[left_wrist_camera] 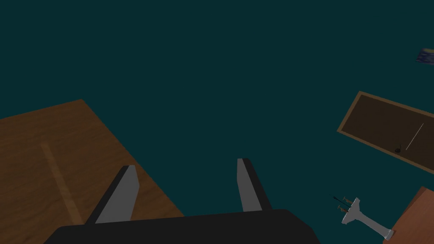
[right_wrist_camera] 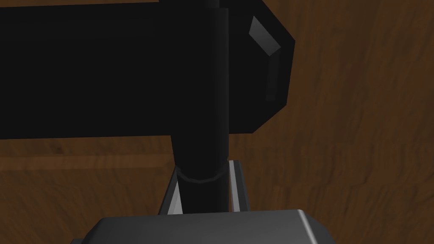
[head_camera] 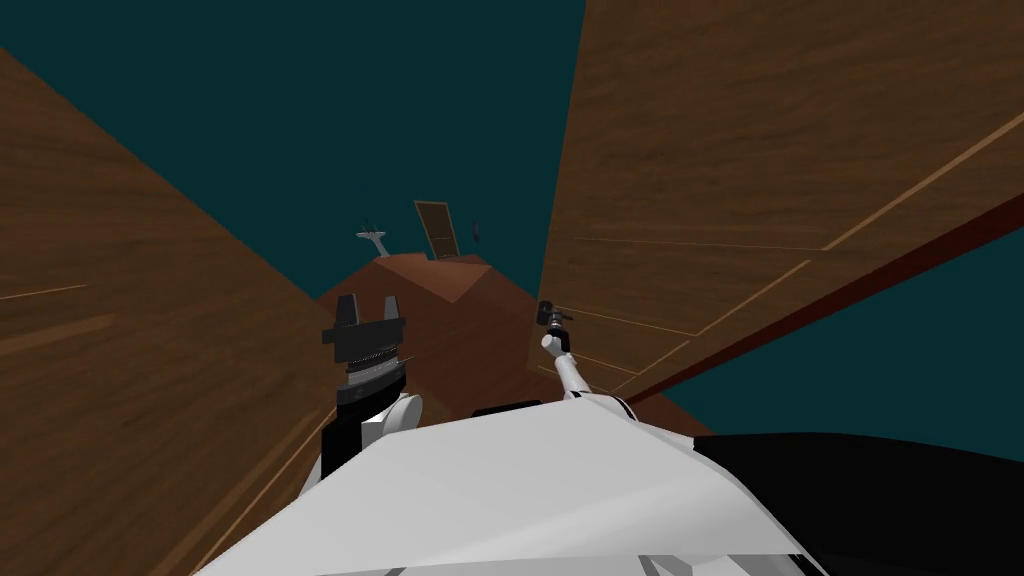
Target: Push the door open
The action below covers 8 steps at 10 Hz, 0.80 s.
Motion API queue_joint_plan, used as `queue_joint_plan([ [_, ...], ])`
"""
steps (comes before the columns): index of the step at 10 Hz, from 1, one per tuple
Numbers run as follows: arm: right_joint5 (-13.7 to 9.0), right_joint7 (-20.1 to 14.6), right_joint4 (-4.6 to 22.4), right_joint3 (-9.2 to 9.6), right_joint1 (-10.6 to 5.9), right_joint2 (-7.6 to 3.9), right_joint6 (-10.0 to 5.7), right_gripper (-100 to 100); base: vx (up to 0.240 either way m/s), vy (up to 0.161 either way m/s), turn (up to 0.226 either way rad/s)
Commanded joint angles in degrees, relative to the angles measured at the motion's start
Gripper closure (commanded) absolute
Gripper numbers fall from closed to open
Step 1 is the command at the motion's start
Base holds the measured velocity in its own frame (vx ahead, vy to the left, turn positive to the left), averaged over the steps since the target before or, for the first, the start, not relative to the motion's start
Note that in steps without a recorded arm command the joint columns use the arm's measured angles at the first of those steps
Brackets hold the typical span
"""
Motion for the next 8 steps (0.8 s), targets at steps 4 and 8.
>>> queue_joint_plan([
  [4,-0.7,2.2,0.1,-3.23,-1.15,1.51,-1.27,100,0.183,0.035,-0.068],
  [8,-1.9,3.5,-0.1,-4.61,-0.92,-1.35,-2.05,100,0.117,-0.01,-0.004],
])
